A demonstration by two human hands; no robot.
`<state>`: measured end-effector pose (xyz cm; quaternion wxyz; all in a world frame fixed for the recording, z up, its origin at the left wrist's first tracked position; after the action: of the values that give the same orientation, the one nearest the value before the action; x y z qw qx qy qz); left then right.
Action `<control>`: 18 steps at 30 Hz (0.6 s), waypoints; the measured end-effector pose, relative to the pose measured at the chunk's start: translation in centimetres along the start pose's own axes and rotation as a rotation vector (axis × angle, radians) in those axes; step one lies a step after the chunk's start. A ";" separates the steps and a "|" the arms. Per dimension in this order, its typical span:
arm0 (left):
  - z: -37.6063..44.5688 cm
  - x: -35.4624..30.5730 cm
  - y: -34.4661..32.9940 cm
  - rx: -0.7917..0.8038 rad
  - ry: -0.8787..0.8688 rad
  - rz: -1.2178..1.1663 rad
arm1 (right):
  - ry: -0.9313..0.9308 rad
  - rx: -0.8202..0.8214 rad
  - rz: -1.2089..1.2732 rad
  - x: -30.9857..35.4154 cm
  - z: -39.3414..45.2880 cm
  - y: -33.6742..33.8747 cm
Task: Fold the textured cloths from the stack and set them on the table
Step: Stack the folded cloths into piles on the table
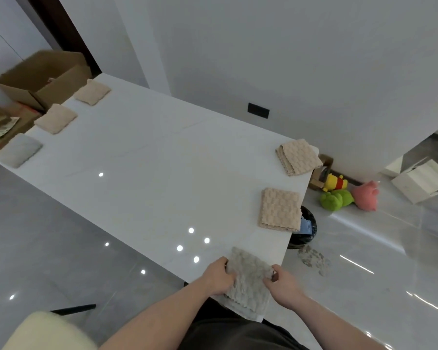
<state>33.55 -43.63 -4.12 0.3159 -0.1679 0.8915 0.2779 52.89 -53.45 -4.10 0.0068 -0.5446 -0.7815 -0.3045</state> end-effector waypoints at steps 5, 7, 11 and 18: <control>-0.7 1.1 0.3 -0.090 -0.064 0.136 | -0.009 -0.011 -0.014 -0.5 -0.2 -0.3; -1.2 1.3 0.5 -0.171 -0.192 0.373 | 0.029 -0.099 -0.078 -0.7 -0.7 -0.6; -2.9 0.0 0.2 -0.100 -0.514 0.626 | 0.254 -0.314 -0.166 -0.6 -1.9 -1.4; -3.8 1.3 -0.6 0.237 -0.400 0.731 | 0.174 -0.158 -0.303 -0.5 -2.0 -3.7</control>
<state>31.03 -46.56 -2.76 0.3805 0.2537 0.8393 0.2941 49.31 -55.68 -4.40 -0.0142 -0.3909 -0.8247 -0.4085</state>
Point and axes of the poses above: each hand's wrist, its own z-axis towards the middle knuckle, its own y-axis out of the back of the hand, x = y × z, the point moved 3 cm from there along z, towards the middle knuckle, and after that the axes turned 9 degrees about -y, right-handed, at the moved point
